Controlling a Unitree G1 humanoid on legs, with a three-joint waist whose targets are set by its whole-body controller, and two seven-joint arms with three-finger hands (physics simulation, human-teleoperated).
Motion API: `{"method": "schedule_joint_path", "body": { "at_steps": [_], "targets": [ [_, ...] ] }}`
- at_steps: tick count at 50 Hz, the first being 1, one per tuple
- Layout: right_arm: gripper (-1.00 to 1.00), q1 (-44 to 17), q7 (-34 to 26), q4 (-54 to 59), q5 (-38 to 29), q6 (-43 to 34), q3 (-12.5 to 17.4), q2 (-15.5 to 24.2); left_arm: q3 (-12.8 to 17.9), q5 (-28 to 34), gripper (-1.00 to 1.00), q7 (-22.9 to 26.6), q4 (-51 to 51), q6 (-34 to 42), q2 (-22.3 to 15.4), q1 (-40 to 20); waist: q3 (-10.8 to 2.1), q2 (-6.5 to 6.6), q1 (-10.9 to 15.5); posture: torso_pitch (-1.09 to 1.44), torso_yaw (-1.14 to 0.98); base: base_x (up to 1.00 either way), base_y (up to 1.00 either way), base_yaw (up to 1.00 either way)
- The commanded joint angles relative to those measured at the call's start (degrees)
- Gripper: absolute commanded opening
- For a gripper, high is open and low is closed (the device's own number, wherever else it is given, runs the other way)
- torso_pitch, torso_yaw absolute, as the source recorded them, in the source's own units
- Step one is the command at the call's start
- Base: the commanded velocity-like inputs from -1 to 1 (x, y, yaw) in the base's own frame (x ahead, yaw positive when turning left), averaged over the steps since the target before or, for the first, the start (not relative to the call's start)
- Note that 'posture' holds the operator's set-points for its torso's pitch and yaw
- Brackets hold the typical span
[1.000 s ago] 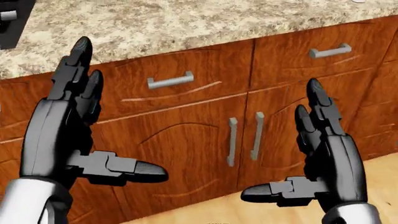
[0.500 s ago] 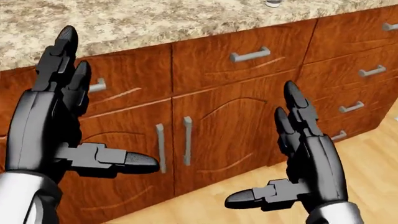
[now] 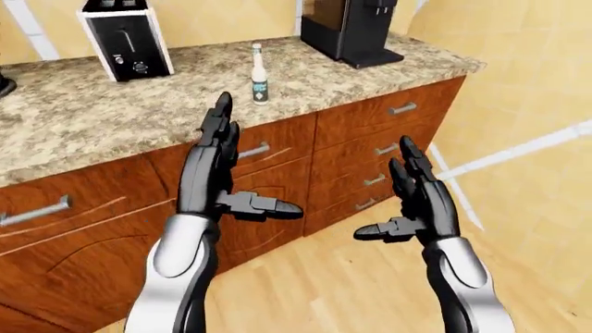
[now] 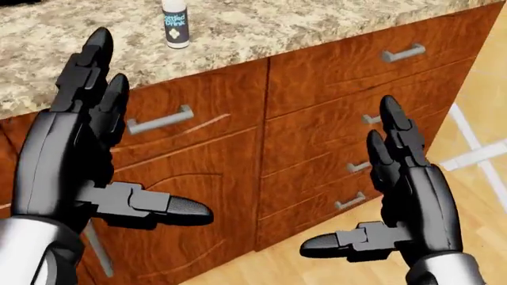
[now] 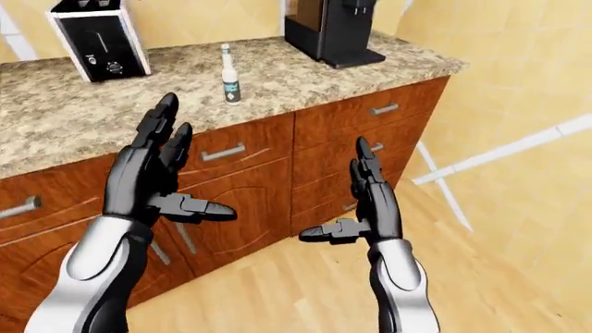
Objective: Move the drinks to the dining counter.
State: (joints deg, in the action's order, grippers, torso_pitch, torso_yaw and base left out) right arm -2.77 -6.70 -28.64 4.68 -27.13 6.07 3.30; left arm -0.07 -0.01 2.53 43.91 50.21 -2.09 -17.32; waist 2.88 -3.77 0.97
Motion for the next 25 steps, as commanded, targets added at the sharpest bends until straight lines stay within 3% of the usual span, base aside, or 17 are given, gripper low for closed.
{"method": "schedule_joint_path", "body": {
  "at_steps": [1, 4, 5, 7, 9, 10, 11, 12, 13, 14, 15, 18, 19, 20, 21, 22, 25],
  "targets": [
    [1.00, -1.74, -0.06, -3.31, 0.43, 1.03, -0.58, -0.06, 1.40, -0.05, 1.00, -0.33, 3.05, -0.50, -0.73, -2.00, -1.45, -0.23, -0.17, 0.00, 0.00, 0.55, -0.66, 0.00],
    [1.00, -1.57, -0.01, -4.58, 0.62, 0.35, -0.51, -0.10, 1.68, -0.37, 1.00, -0.48, 4.54, 0.51, -0.93, -1.84, -1.26, 0.74, -0.67, 0.00, 0.00, 0.38, -0.49, 0.00],
    [1.00, -1.65, -0.01, -4.44, 0.67, 0.55, -0.44, -0.10, 1.90, -0.55, 1.00, -0.42, 4.98, 0.62, -1.04, -1.64, -1.70, -0.05, -0.39, 0.00, 0.00, 0.05, -0.07, 0.00],
    [1.00, -1.77, -0.10, -4.30, 0.87, 0.97, -0.47, -0.14, 2.29, -0.89, 1.00, -0.52, 5.67, 1.42, -1.25, -2.02, -1.23, 0.16, -0.95, 0.00, 0.00, 0.00, 0.00, 0.00],
    [1.00, -1.59, -0.58, -3.51, 1.14, 2.00, -0.72, -0.20, 2.47, -1.15, 1.00, -0.67, 5.69, 1.55, -1.41, -2.23, -0.90, 1.27, -1.18, 0.00, 0.00, 0.00, 0.00, 0.00],
    [1.00, -1.53, -0.61, -3.75, 1.16, 1.81, -0.83, -0.18, 2.49, -1.23, 1.00, -0.74, 5.74, 1.59, -1.47, -2.26, -0.95, 1.36, 0.10, 0.00, 0.00, 0.00, 0.00, 0.70],
    [1.00, -1.35, -0.85, -3.53, 1.06, 2.22, -1.04, -0.16, 2.49, -1.33, 1.00, -0.78, 5.82, 1.51, -1.51, -2.15, 0.06, 2.83, 1.87, 0.00, 0.00, 0.00, 0.00, 1.00],
    [1.00, -1.28, -0.88, -3.43, 1.02, 2.41, -1.05, -0.17, 2.47, -1.40, 1.00, -0.80, 5.99, 1.50, -1.49, -1.97, 0.32, 7.50, 3.56, 0.00, 0.00, 0.00, 0.00, 1.00],
    [1.00, -1.24, -0.93, -3.41, 1.05, 2.52, -0.96, -0.16, 2.42, -1.45, 1.00, -0.83, 6.24, 1.60, -1.50, -1.81, 0.66, 4.95, 1.74, 0.00, 0.00, 0.00, 0.00, 1.00],
    [1.00, -1.19, -1.03, -4.16, 1.25, 1.88, -0.64, 0.01, 2.45, -1.52, 1.00, -0.84, 6.61, 1.82, -1.55, -1.66, -1.02, 6.81, 1.01, 0.00, 0.00, 0.00, 0.00, 1.00],
    [1.00, -1.50, -0.99, -4.51, 1.40, 1.38, -0.35, 0.12, 2.55, -1.64, 1.00, -0.91, 7.08, 2.33, -1.55, -1.71, -1.47, 6.71, 1.88, 0.00, 0.00, 0.00, 0.00, 1.00],
    [1.00, -1.55, -1.05, -4.92, 1.46, 1.22, -0.10, 0.23, 2.79, -1.85, 1.00, -0.84, 6.41, 1.26, -1.66, -1.35, -0.95, 4.39, 1.95, 0.00, 0.00, 0.00, 0.00, 1.00],
    [1.00, -1.61, -1.01, -5.01, 1.44, 1.16, -0.10, 0.22, 2.78, -1.90, 1.00, -0.92, 6.86, 1.78, -1.70, -1.48, -0.48, 2.64, 1.48, 0.00, 0.00, 0.00, 0.00, 1.00],
    [1.00, -1.70, -1.00, -5.10, 1.42, 1.07, -0.09, 0.25, 2.95, -2.00, 1.00, -0.87, 6.84, 1.79, -1.79, -1.56, -1.34, -0.03, 0.94, 0.00, 0.00, 0.00, 0.00, 1.00],
    [1.00, -1.75, -0.97, -5.32, 1.41, 0.88, -0.08, 0.27, 3.05, -2.07, 1.00, -0.84, 6.97, 1.83, -1.87, -1.48, -2.70, -3.00, -1.25, 0.00, 0.00, 0.00, 0.00, 1.00],
    [1.00, -1.76, -0.99, -5.49, 1.37, 0.79, -0.11, 0.30, 3.19, -2.20, 1.00, -0.89, 7.38, 2.25, -1.88, -1.49, -1.41, -0.29, -0.09, 0.00, 0.00, 0.00, 0.00, 1.00],
    [1.00, -1.90, -1.06, -6.11, 1.19, 0.36, -0.18, 0.41, 3.75, -2.61, 1.00, -0.91, 7.46, 2.38, -2.11, -1.58, -2.37, -0.43, -0.29, 0.00, 0.00, 0.00, 0.00, 1.00]
  ]
}}
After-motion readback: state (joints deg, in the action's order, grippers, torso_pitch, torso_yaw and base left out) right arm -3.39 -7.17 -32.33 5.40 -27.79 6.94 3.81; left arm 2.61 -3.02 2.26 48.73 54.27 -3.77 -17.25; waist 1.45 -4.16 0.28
